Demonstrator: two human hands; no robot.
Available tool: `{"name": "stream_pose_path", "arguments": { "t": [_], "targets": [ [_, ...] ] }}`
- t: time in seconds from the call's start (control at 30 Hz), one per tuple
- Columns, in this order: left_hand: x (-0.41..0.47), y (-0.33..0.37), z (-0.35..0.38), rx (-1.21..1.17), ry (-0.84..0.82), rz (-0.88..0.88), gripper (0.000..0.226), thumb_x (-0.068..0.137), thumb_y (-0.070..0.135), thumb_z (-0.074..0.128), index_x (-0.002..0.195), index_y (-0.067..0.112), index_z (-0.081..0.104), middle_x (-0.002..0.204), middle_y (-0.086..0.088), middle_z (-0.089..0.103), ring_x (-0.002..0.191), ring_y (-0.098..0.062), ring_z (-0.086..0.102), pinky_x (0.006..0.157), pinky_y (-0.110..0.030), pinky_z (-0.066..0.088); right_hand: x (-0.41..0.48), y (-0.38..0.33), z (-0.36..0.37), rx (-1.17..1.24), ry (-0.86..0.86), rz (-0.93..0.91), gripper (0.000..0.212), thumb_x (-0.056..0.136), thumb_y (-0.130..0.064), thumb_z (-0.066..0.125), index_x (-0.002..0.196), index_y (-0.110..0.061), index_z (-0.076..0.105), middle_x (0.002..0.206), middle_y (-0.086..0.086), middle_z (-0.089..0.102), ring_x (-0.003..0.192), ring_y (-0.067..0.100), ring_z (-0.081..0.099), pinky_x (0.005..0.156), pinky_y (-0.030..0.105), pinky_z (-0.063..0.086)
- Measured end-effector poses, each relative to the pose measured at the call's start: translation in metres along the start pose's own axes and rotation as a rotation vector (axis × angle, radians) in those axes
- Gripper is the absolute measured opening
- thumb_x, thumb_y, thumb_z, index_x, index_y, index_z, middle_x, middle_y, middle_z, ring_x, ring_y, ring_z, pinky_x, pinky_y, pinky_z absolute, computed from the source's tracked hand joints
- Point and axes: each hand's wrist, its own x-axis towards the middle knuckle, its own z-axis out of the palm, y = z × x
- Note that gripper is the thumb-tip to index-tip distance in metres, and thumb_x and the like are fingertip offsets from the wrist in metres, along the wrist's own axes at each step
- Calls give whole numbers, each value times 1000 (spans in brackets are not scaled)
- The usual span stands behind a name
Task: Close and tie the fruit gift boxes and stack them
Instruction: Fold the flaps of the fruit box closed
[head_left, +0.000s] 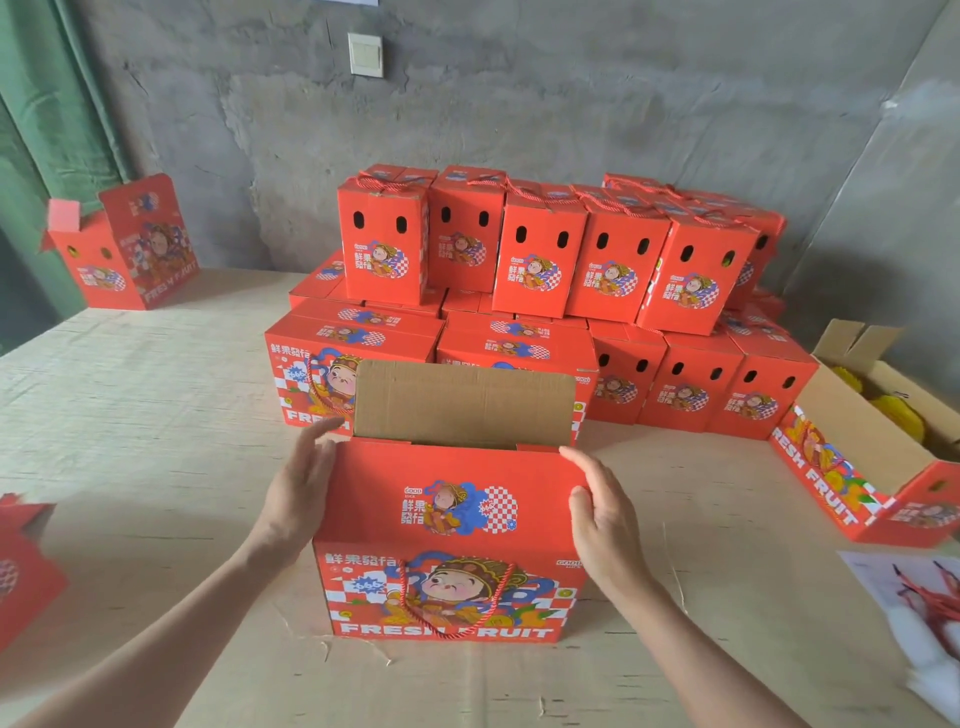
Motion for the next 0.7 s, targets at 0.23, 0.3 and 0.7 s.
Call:
{"name": "stream_pose_path", "arguments": {
  "t": [0.23, 0.3, 0.7],
  "targets": [
    [-5, -7, 2, 384, -48, 207, 30, 99, 7, 41, 125, 3, 56, 127, -9, 52, 112, -22, 50, 88, -27, 40, 3, 2, 6, -586, -151, -275, 94, 86, -75, 25, 131, 3, 51, 129, 13, 49, 121, 27, 44, 105, 47, 36],
    [-7, -7, 0, 446, -133, 239, 36, 96, 22, 45, 126, 5, 55, 133, -6, 47, 116, -22, 49, 91, -29, 42, 5, 3, -1, -686, -359, -227, 127, 65, -94, 8, 144, 2, 32, 140, 10, 37, 131, 24, 32, 114, 50, 19],
    [3, 5, 23, 1203, -548, 413, 134, 46, 102, 29, 149, 17, 14, 140, 6, 15, 132, -17, 16, 116, -38, 6, 28, -20, 27, -646, -624, -193, 126, 47, -94, 51, 141, -15, 28, 132, -2, 29, 121, 22, 29, 110, 39, 22]
  ]
}}
